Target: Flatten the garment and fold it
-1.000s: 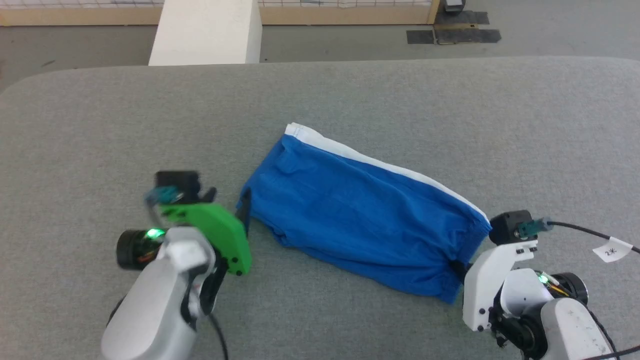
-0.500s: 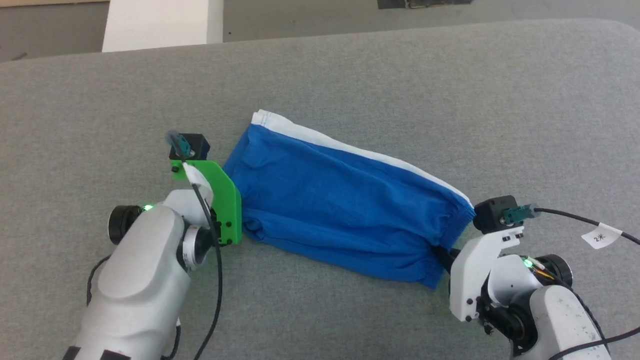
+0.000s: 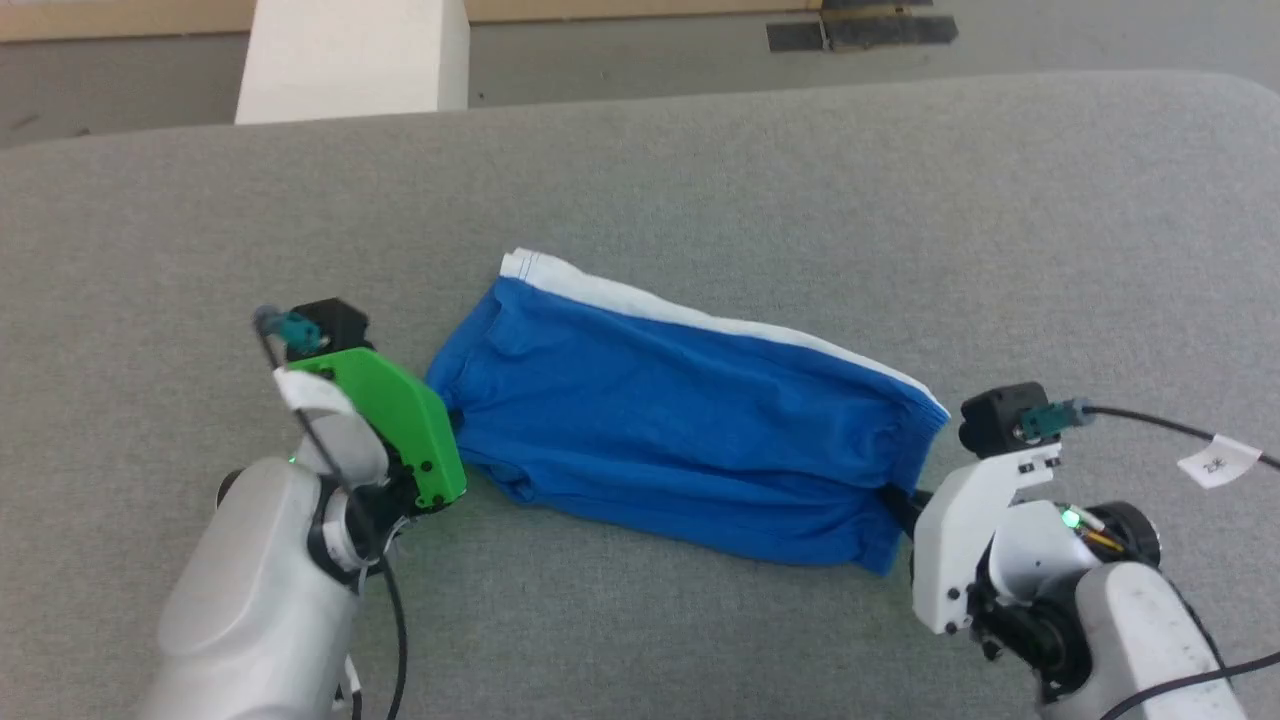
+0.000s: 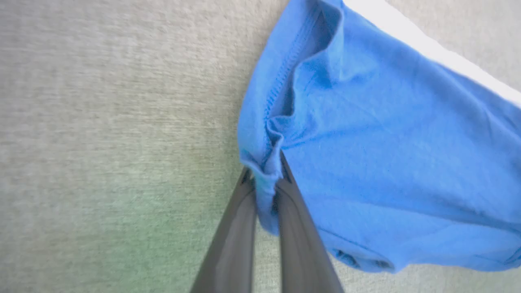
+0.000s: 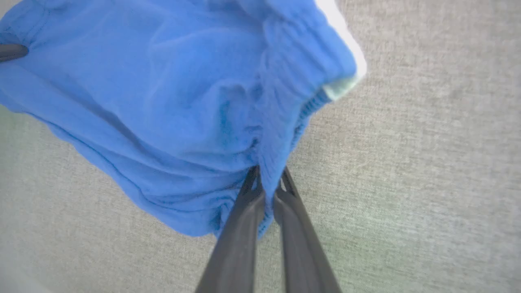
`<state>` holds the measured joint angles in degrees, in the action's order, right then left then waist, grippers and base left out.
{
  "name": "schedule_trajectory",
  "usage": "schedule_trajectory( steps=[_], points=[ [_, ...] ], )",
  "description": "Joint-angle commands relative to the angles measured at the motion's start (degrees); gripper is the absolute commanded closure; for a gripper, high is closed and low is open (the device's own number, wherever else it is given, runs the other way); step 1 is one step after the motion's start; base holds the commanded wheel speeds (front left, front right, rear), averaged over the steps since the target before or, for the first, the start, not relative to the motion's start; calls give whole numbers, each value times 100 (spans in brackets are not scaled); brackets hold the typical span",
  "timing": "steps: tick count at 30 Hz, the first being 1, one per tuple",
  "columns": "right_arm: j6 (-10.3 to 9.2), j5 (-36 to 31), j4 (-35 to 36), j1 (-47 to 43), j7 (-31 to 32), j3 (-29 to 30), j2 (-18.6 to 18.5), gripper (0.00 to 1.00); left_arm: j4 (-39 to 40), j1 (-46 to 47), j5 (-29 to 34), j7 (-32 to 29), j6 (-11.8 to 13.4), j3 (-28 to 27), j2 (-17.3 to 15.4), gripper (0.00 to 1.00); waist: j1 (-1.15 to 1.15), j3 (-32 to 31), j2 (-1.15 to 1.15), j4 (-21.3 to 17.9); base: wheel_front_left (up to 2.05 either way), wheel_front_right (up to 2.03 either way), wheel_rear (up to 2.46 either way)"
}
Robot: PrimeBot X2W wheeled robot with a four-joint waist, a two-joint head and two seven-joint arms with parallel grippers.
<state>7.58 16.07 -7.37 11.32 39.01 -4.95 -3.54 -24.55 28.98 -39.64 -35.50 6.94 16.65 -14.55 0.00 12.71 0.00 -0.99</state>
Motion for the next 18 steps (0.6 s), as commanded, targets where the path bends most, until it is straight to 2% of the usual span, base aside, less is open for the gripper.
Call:
schedule_trajectory(
  steps=[1,4,10,13,18],
  points=[
    [-9,140,81,157,43,-15,-109,100,209,-187,-102,132,-30,-108,-40,100,0,-231,0,100,0,0,0],
    [-9,389,132,242,130,-166,-495,100,930,-685,-189,553,12,-326,-59,100,0,-413,0,153,0,0,0],
    [-9,934,63,110,598,-171,-1143,100,2221,-2164,-363,903,364,-462,150,100,0,-584,0,362,0,0,0],
    [-9,1110,3,-45,898,-78,-1379,100,2547,-2800,-451,926,517,-340,371,100,0,-618,0,466,0,0,0],
    [-9,1152,-157,-245,1153,67,-1593,100,2508,-3331,-546,821,576,-47,604,100,0,-620,0,559,0,0,0]
  ],
)
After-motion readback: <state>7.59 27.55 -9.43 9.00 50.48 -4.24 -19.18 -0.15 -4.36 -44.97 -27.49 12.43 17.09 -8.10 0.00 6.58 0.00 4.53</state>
